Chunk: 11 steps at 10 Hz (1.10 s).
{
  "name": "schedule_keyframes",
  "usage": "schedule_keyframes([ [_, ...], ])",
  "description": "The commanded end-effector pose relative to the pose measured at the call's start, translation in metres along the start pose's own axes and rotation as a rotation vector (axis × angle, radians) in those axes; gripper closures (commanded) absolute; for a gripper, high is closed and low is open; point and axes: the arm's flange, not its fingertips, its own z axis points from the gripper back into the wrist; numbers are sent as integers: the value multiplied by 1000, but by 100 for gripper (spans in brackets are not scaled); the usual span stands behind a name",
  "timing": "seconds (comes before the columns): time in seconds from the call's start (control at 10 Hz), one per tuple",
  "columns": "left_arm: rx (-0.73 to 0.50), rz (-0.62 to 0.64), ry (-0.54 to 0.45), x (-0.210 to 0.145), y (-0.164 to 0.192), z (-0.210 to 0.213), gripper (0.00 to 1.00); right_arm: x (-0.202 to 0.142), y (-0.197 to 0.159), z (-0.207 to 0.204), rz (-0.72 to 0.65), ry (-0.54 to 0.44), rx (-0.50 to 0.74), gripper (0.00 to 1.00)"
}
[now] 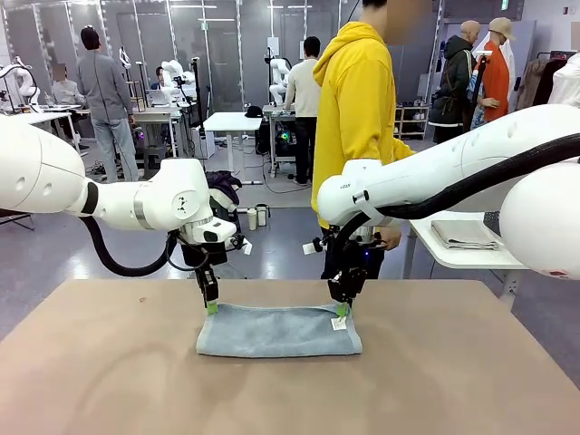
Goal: Fold the towels and place them in the basket.
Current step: When a person lays out a Towel with hook on the table, fold it in half twice.
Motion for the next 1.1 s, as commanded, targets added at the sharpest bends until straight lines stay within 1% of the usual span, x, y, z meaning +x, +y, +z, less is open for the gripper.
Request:
schedule_keyframes([
  [0.0,16,-23,-33,-5,0,3,24,-6,1,1,28,-30,-15,20],
  [0.1,36,-11,-29,-6,-5,5,4,-8,3,5,24,-37,-30,6],
  [0.2,46,-11,-36,-8,-10,9,0,-11,5,9,23,-45,-47,0],
  [0.4,51,-5,-52,-13,-26,17,0,-17,17,17,26,-73,-79,0],
  [0.5,40,30,-63,-15,-36,19,5,-23,25,21,-36,-103,-104,3],
  [0.6,56,95,-83,-20,-45,20,0,-31,35,25,-96,-160,-107,0],
  [0.7,84,182,-126,-31,-58,21,0,-42,50,27,-196,-243,-127,0],
  [0.8,111,253,-159,-42,-72,20,0,-52,62,24,-301,-292,-167,0],
  [1.0,148,368,-205,-69,-93,14,0,-70,77,19,-433,-349,-216,0],
])
